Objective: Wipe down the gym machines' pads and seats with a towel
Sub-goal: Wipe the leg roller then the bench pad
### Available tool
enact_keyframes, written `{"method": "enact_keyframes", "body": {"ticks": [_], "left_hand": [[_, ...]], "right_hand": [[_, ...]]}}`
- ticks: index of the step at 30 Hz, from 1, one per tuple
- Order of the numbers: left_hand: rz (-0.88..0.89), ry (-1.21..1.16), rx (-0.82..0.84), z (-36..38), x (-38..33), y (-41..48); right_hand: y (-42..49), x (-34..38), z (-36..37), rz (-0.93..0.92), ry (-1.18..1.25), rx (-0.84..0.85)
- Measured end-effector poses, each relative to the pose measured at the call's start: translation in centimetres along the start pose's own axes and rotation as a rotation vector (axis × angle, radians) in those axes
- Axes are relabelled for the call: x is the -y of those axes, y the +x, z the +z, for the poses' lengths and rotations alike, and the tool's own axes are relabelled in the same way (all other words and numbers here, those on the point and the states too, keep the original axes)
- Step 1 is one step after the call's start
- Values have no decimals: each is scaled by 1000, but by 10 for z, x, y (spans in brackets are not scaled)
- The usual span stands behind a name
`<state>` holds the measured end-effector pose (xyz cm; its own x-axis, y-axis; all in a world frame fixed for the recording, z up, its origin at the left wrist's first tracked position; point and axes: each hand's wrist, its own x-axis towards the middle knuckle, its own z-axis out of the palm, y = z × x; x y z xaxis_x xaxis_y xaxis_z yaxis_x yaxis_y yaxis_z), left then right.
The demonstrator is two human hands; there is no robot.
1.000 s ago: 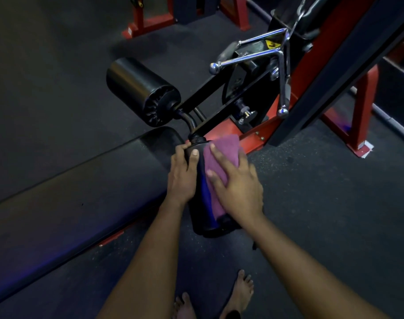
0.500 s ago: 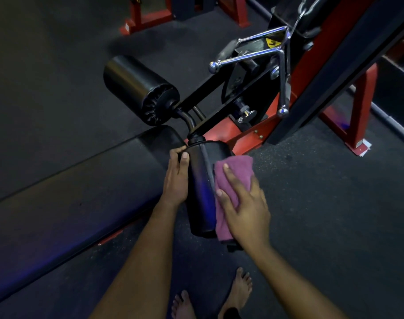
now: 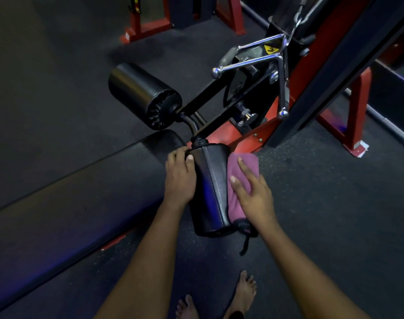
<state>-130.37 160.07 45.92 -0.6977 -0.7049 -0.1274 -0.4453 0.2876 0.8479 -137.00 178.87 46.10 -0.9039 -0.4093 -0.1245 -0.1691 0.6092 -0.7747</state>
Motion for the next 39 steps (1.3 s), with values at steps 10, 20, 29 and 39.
{"method": "enact_keyframes", "body": {"ticks": [10, 20, 29, 39], "left_hand": [[-26, -44, 43, 5, 7, -6], [-44, -60, 63, 5, 5, -9], [-56, -28, 98, 4, 12, -5], [-53, -29, 92, 2, 12, -7]], "right_hand": [[9, 62, 20, -250, -450, -28], [-19, 25, 3, -75, -218, -25], [33, 70, 26, -215, -484, -15], [-27, 21, 1, -14, -199, 0]]}}
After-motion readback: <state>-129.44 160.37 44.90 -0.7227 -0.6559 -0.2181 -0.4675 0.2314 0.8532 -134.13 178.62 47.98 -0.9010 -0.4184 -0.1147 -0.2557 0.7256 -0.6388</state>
